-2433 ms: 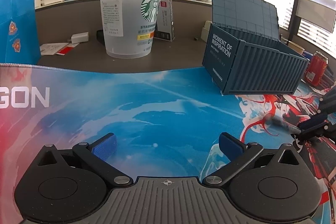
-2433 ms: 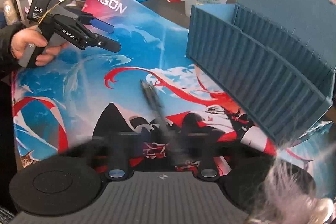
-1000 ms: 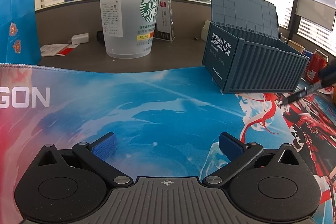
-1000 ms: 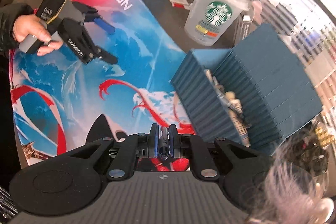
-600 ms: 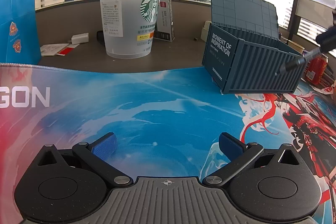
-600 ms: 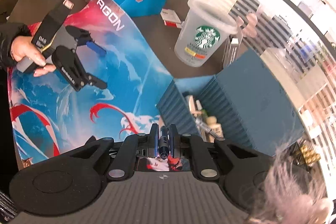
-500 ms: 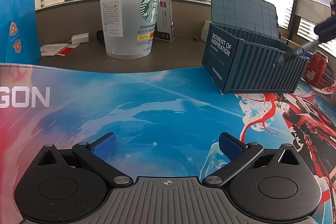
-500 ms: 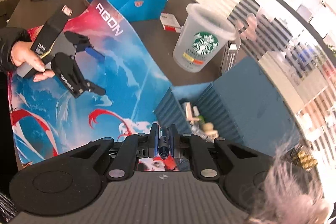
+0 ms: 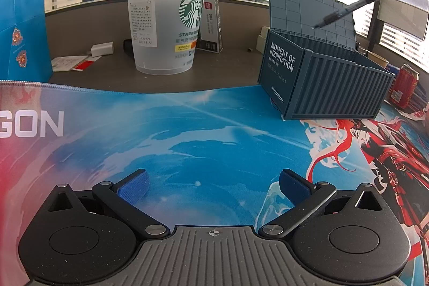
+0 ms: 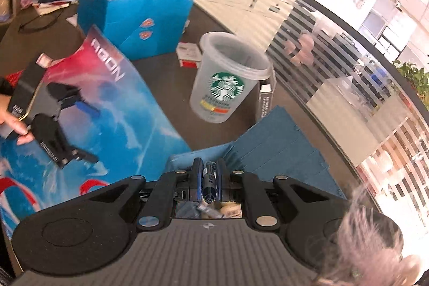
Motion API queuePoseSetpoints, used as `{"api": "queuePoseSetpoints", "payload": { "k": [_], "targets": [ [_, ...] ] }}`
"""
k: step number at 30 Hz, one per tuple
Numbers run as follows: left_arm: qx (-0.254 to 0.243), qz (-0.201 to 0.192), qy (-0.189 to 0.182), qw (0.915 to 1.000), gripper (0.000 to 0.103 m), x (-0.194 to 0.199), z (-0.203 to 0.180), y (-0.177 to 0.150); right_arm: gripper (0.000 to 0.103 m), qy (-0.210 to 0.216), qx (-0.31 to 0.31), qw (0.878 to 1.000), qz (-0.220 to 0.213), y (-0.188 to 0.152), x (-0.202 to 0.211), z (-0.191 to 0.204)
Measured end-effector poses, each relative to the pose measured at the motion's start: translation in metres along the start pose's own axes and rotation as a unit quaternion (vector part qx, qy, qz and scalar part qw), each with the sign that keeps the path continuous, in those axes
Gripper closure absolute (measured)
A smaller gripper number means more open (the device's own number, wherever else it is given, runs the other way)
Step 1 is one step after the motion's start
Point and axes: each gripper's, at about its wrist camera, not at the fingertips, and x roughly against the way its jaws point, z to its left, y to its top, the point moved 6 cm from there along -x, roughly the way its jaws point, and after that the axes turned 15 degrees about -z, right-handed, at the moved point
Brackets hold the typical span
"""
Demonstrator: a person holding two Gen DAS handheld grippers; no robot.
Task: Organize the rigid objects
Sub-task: 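Carry the black pen over the teal box with the right tool, then lower the pen into the box and open the right tool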
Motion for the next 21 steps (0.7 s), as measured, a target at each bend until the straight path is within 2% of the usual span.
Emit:
{"api": "queuePoseSetpoints", "payload": {
  "k": [6, 10, 21],
  "targets": [
    [-0.002, 0.001, 0.001, 1.0000, 0.000, 0.000, -0.001, 0.000, 0.093, 0.004, -0.030, 0.999, -0.009, -0.010, -0.018, -0.017],
    [-0.002, 0.001, 0.001, 1.0000, 0.000, 0.000, -0.001, 0.000, 0.093, 0.009, -0.079, 0.997, -0.019, -0.026, -0.029, -0.033],
    [-0.003, 0.001, 0.001, 1.0000, 0.000, 0.000, -0.001, 0.000, 0.093, 0.008, -0.193, 0.981, -0.030, -0.081, -0.052, -0.063]
  ]
}}
